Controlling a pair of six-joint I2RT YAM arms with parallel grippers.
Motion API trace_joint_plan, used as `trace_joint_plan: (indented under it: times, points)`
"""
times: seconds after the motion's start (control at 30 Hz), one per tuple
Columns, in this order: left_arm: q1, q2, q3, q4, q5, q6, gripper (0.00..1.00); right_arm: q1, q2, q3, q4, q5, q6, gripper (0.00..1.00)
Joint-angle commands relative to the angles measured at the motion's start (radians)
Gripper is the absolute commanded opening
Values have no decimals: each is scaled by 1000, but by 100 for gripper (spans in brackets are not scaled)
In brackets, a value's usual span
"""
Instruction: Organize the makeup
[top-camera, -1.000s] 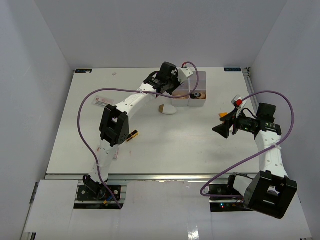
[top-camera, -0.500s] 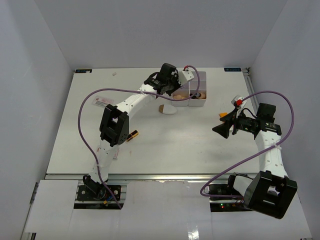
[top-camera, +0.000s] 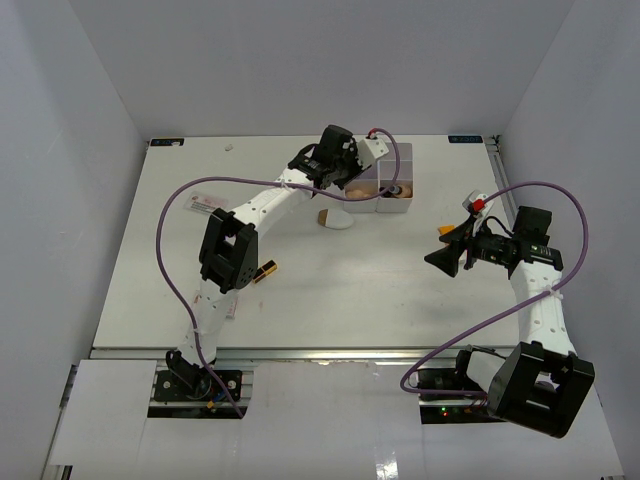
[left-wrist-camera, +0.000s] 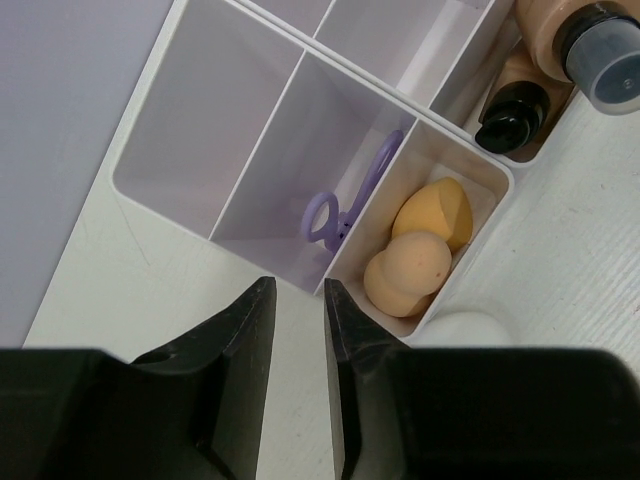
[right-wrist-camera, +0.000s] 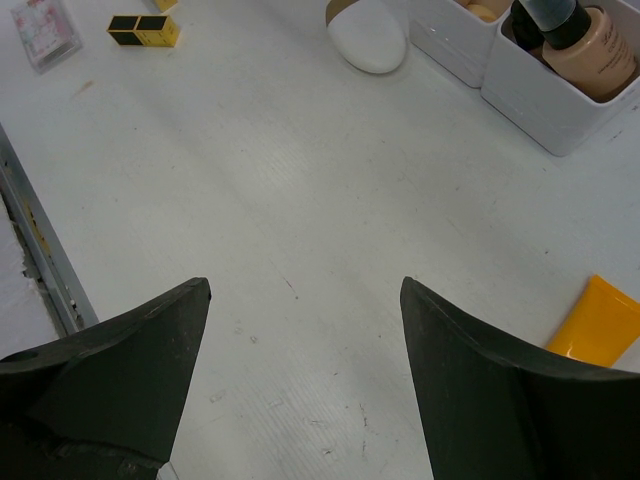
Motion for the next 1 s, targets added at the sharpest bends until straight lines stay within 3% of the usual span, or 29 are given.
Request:
trace_joint_plan:
  times: [0.0,0.17,0.27,0.33,0.4,0.57,0.67,0.83,0.97]
  points:
    - [-11,-80,24,43,0,-76,41,-6,2,-2,-10,-37,-31,84]
    - [-13,-224,-62,81,5,-215,53,-6,2,-1,-20,-28,-51,85]
    - [-11,-361,-214,120,27,-299,62,-7,8,1,-12,15,-54,89]
    - [-11,-483,-383,166,40,-362,75,-7,13,4,2,46,-43,91]
    - [-11,-589,-576,220,58,-411,95,-7,16,0,53,117,-9,90]
    - [5,-944,-1000,329,145,-576,98,-7,51,-17,254,417,162,90]
    - [8,-1051,-1144,365,160,-603,98,-9,107,-22,344,567,198,90]
    - [15,-1160,-1269,384,81,-618,98,-6,276,91,265,655,209,90]
    - [15,-1149,-1268,378,121,-661,98,-1,352,107,287,770,209,90]
